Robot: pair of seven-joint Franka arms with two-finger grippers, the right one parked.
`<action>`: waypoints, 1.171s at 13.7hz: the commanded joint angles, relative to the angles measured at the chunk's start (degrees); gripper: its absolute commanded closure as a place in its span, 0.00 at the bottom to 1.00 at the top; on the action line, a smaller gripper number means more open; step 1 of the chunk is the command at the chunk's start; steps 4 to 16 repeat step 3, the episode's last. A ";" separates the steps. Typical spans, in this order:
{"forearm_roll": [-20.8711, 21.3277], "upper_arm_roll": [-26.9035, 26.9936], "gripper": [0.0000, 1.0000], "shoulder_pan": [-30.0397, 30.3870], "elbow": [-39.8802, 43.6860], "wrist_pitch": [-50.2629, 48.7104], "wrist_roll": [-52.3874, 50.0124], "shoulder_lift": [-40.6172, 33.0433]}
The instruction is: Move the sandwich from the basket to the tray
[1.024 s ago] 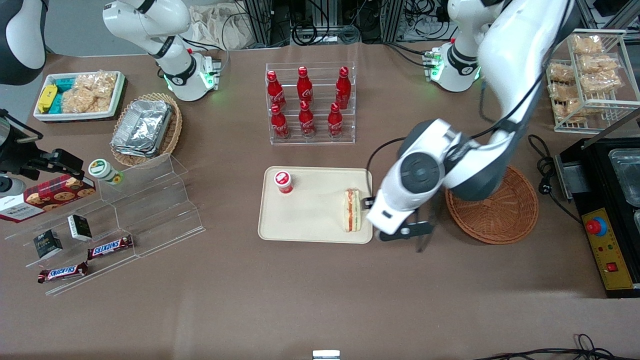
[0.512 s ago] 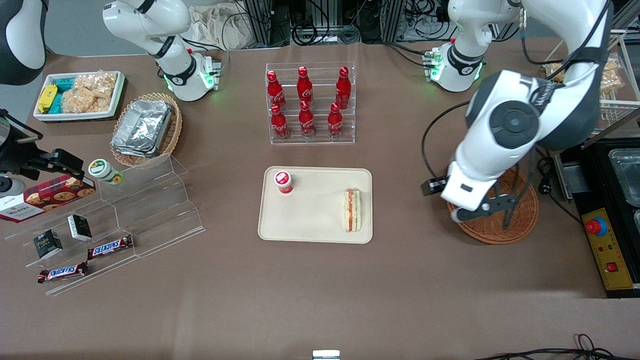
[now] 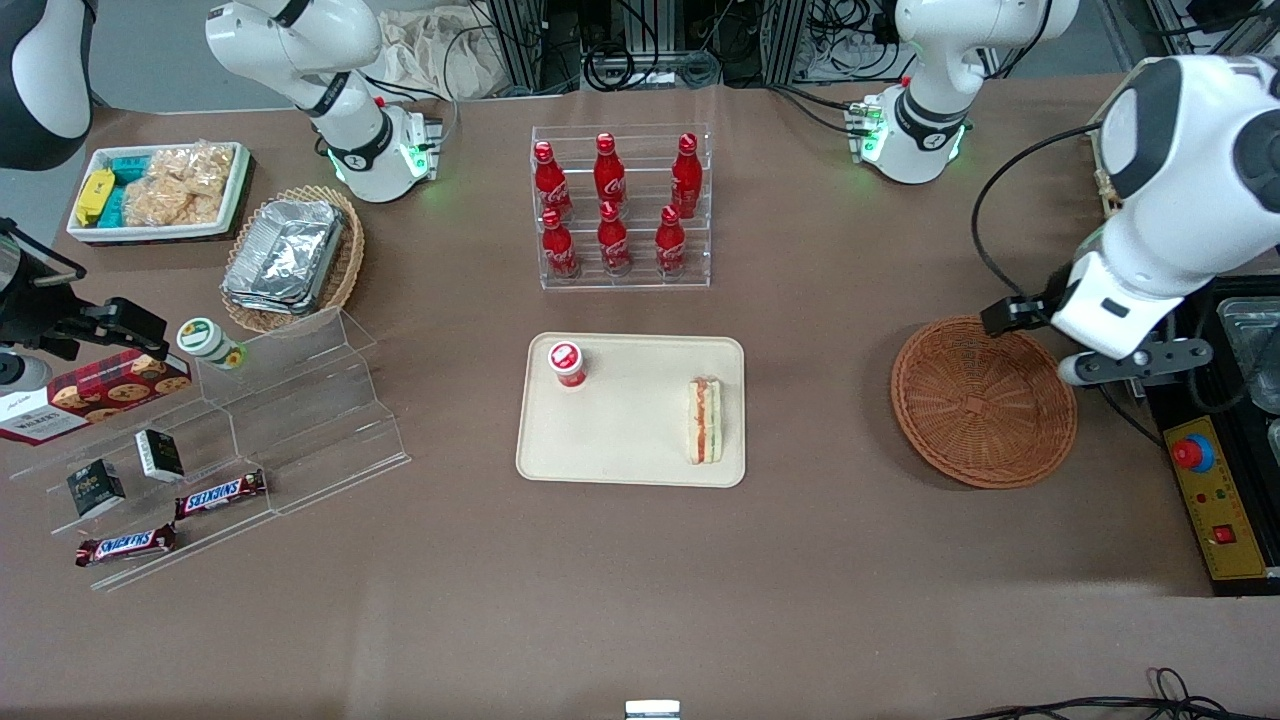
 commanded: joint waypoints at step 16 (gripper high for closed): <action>-0.41 2.34 0.00 -0.75 9.55 -4.75 7.31 4.84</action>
